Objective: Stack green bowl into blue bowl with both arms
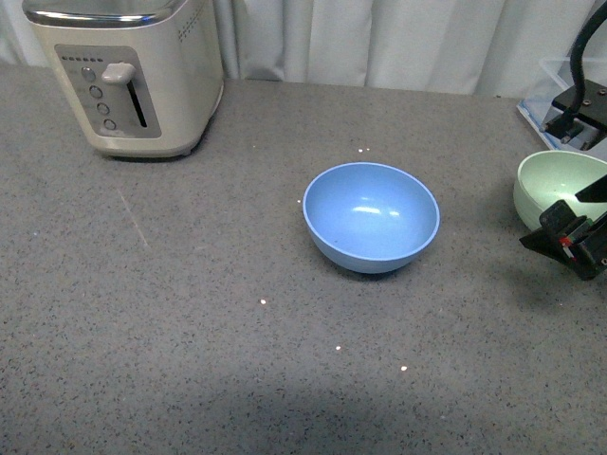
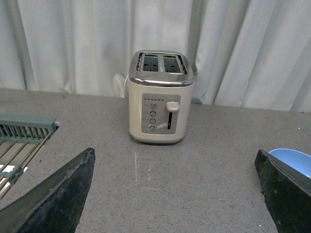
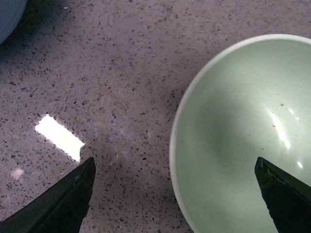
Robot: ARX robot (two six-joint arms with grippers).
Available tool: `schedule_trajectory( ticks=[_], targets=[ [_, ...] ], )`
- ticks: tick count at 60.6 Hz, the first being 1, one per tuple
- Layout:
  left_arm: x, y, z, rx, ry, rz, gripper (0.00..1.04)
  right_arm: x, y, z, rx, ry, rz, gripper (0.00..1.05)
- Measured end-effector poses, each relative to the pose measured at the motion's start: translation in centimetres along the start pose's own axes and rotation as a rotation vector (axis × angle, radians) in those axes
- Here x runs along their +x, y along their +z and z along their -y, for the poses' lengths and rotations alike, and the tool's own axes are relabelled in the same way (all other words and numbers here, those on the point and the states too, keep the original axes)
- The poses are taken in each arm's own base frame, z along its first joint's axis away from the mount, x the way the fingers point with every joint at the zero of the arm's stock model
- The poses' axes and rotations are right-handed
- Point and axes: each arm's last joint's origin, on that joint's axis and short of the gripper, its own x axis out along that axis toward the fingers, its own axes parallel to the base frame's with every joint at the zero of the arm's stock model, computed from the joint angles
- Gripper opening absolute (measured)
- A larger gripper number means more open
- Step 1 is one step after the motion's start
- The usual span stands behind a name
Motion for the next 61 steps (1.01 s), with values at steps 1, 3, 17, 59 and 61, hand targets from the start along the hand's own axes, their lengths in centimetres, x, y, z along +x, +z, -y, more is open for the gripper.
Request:
schedule_trajectory(
  ticks=[1, 3, 17, 59, 61],
  targets=[
    [0.0, 0.0, 0.0, 0.000, 0.000, 0.000, 0.98, 0.1, 0.0, 0.0, -0.006, -0.001, -0.001, 0.96],
    [0.0, 0.0, 0.0, 0.000, 0.000, 0.000, 0.98, 0.3, 0.2, 0.1, -0.017, -0.003, -0.002, 0.96],
    [0.0, 0.0, 0.0, 0.000, 0.000, 0.000, 0.98, 1.9, 0.7, 0.2, -0.054, 0.024, -0.040, 0.96],
    [0.0, 0.0, 0.0, 0.000, 0.000, 0.000, 0.98, 2.8, 0.7, -0.2, -0.080, 0.029, -0.070, 0.24],
    [0.0, 0.0, 0.0, 0.000, 0.000, 0.000, 0.98, 2.8, 0.7, -0.1, -0.080, 0.029, -0.071, 0.19]
  ],
)
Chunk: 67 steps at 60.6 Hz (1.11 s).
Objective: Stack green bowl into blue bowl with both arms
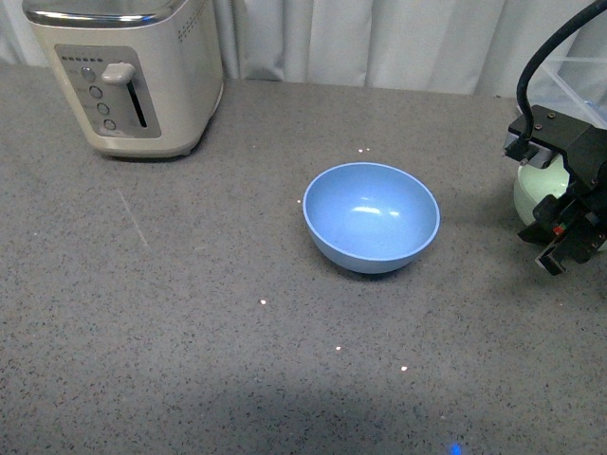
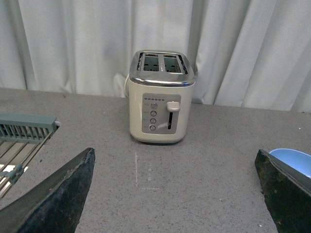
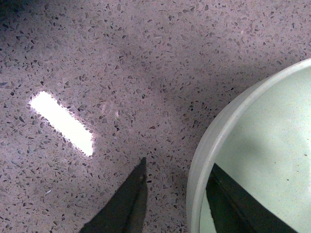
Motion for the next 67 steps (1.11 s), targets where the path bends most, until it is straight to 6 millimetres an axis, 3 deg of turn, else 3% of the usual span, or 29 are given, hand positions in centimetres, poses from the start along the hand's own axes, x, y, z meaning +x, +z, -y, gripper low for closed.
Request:
schedule_trajectory(
  ticks=[7, 19, 30, 39, 45, 55, 67],
  targets=[
    [0.0, 0.0, 0.0, 0.000, 0.000, 0.000, 0.98, 0.0, 0.1, 0.1, -0.011, -0.006, 0.002, 0.01],
    [0.0, 0.0, 0.0, 0.000, 0.000, 0.000, 0.98, -0.2, 0.3, 0.3, -0.025, -0.013, 0.005, 0.02],
    [0.0, 0.0, 0.0, 0.000, 0.000, 0.000, 0.98, -3.0, 3.2, -1.0, -0.157, -0.028, 0.104, 0.02],
    [0.0, 0.0, 0.0, 0.000, 0.000, 0.000, 0.98, -6.3, 7.4, -4.3, -0.328, -0.015, 0.238, 0.02],
    [0.0, 0.0, 0.0, 0.000, 0.000, 0.000, 0.98, -7.2, 9.2, -7.0, -0.415, 0.021, 0.286, 0.02],
    [0.0, 0.0, 0.0, 0.000, 0.000, 0.000, 0.98, -6.6, 10.7, -11.8, -0.509, 0.122, 0.309, 0.02],
    [0.0, 0.0, 0.0, 0.000, 0.000, 0.000, 0.98, -5.2, 10.8, -14.2, -0.526, 0.170, 0.272, 0.02]
  ],
)
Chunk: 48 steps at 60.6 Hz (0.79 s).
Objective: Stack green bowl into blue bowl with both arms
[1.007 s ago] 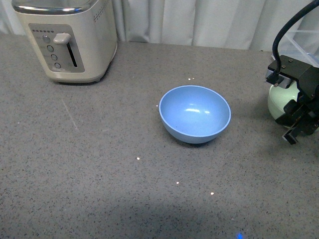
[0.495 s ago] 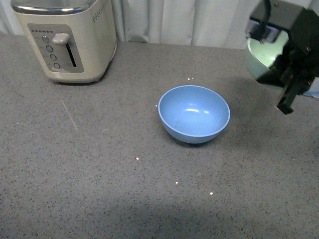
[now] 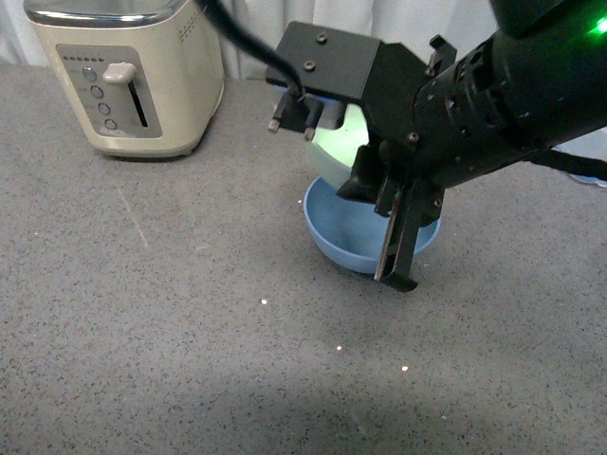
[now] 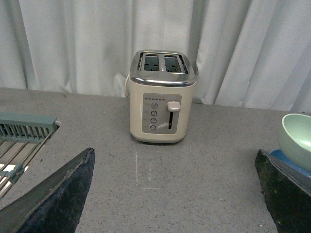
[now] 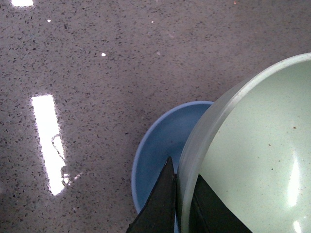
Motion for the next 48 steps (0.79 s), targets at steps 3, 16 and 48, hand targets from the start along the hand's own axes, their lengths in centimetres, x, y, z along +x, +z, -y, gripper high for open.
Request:
schedule_trajectory(
  ticks=[3, 16, 48],
  targets=[
    [0.0, 0.0, 0.0, 0.000, 0.000, 0.000, 0.98, 0.7, -0.1, -0.4, -0.002, 0.013, -0.019, 0.02],
    [0.0, 0.0, 0.0, 0.000, 0.000, 0.000, 0.98, 2.3, -1.3, -1.0, 0.004, 0.030, -0.086, 0.02],
    [0.0, 0.0, 0.0, 0.000, 0.000, 0.000, 0.98, 2.3, -1.7, -0.5, 0.052, 0.009, -0.094, 0.30]
  ],
)
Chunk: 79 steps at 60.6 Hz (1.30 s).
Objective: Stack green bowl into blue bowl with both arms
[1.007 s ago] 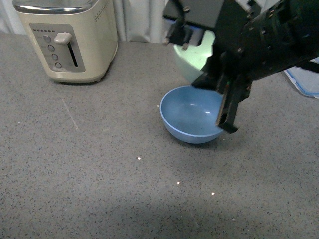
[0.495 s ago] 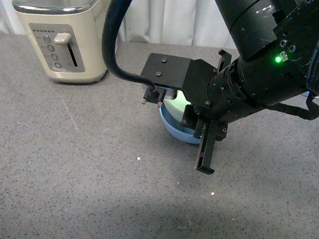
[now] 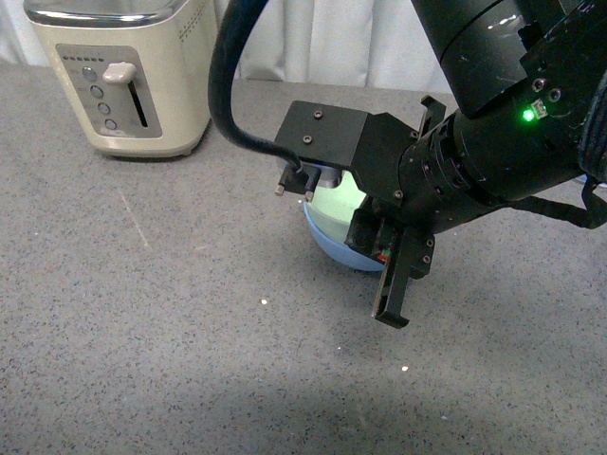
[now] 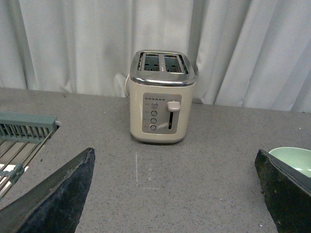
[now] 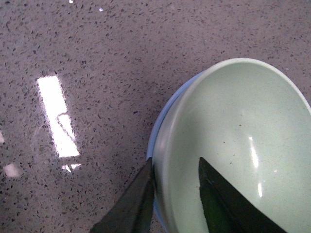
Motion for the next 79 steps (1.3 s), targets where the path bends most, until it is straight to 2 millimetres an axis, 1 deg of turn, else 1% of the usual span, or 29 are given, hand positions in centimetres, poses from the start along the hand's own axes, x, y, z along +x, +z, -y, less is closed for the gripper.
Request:
schedule_trajectory(
  ticks=[1, 5, 8, 10, 16, 21, 25, 27, 28, 31, 37, 42, 52, 58, 60, 62, 63, 66, 69, 72, 74, 77, 79],
  targets=[
    [0.0, 0.0, 0.0, 0.000, 0.000, 0.000, 0.98, -0.1, 0.1, 0.1, 0.014, -0.006, 0.006, 0.34],
    [0.0, 0.0, 0.0, 0.000, 0.000, 0.000, 0.98, -0.6, 0.2, 0.4, 0.065, -0.016, 0.029, 0.42],
    [0.0, 0.0, 0.0, 0.000, 0.000, 0.000, 0.98, -1.4, 0.4, 0.9, 0.130, -0.040, 0.066, 0.51],
    [0.0, 0.0, 0.0, 0.000, 0.000, 0.000, 0.98, -1.8, 0.5, 1.2, 0.158, -0.054, 0.080, 0.55],
    [0.0, 0.0, 0.0, 0.000, 0.000, 0.000, 0.98, -4.2, 0.4, 1.8, 0.297, -0.114, 0.141, 0.71],
    [0.0, 0.0, 0.0, 0.000, 0.000, 0.000, 0.98, -6.0, -0.1, 1.9, 0.442, -0.155, 0.181, 0.83],
    [0.0, 0.0, 0.0, 0.000, 0.000, 0.000, 0.98, -7.5, -0.9, 1.8, 0.594, -0.224, 0.199, 0.95],
    [0.0, 0.0, 0.0, 0.000, 0.000, 0.000, 0.98, -8.0, -1.5, 1.7, 0.665, -0.251, 0.203, 0.98],
    [0.0, 0.0, 0.0, 0.000, 0.000, 0.000, 0.98, -8.2, -1.7, 1.7, 0.679, -0.264, 0.203, 0.98],
    [0.0, 0.0, 0.0, 0.000, 0.000, 0.000, 0.98, -9.0, -2.8, 1.4, 0.809, -0.320, 0.194, 0.95],
    [0.0, 0.0, 0.0, 0.000, 0.000, 0.000, 0.98, -10.4, -5.0, 0.2, 1.016, -0.417, 0.160, 0.96],
    [0.0, 0.0, 0.0, 0.000, 0.000, 0.000, 0.98, -11.3, -6.7, -1.0, 1.123, -0.510, 0.147, 0.96],
    [0.0, 0.0, 0.0, 0.000, 0.000, 0.000, 0.98, -13.1, -9.2, -3.4, 1.192, -0.737, 0.173, 0.96],
    [0.0, 0.0, 0.0, 0.000, 0.000, 0.001, 0.98, -13.5, -9.6, -3.8, 1.202, -0.762, 0.182, 0.96],
    [0.0, 0.0, 0.0, 0.000, 0.000, 0.000, 0.98, -13.2, -9.8, -3.8, 1.182, -0.761, 0.226, 0.93],
    [0.0, 0.0, 0.0, 0.000, 0.000, 0.000, 0.98, -12.7, -10.2, -4.0, 1.126, -0.767, 0.310, 0.88],
    [0.0, 0.0, 0.0, 0.000, 0.000, 0.000, 0.98, -12.6, -10.4, -4.2, 1.088, -0.781, 0.365, 0.85],
    [0.0, 0.0, 0.0, 0.000, -0.001, 0.001, 0.98, -12.5, -11.0, -4.9, 1.025, -0.812, 0.444, 0.77],
    [0.0, 0.0, 0.0, 0.000, 0.001, 0.001, 0.98, -13.2, -11.5, -5.7, 0.962, -0.868, 0.537, 0.69],
    [0.0, 0.0, 0.0, 0.000, 0.000, -0.001, 0.98, -14.1, -11.5, -5.8, 0.920, -0.916, 0.616, 0.61],
    [0.0, 0.0, 0.0, 0.000, 0.000, 0.000, 0.98, -15.1, -11.3, -5.8, 0.892, -0.951, 0.667, 0.54],
    [0.0, 0.0, 0.0, 0.000, 0.000, 0.000, 0.98, -15.7, -11.4, -6.0, 0.877, -0.968, 0.689, 0.47],
    [0.0, 0.0, 0.0, 0.000, 0.000, 0.000, 0.98, -16.1, -11.6, -6.3, 0.870, -0.972, 0.692, 0.40]
  ],
)
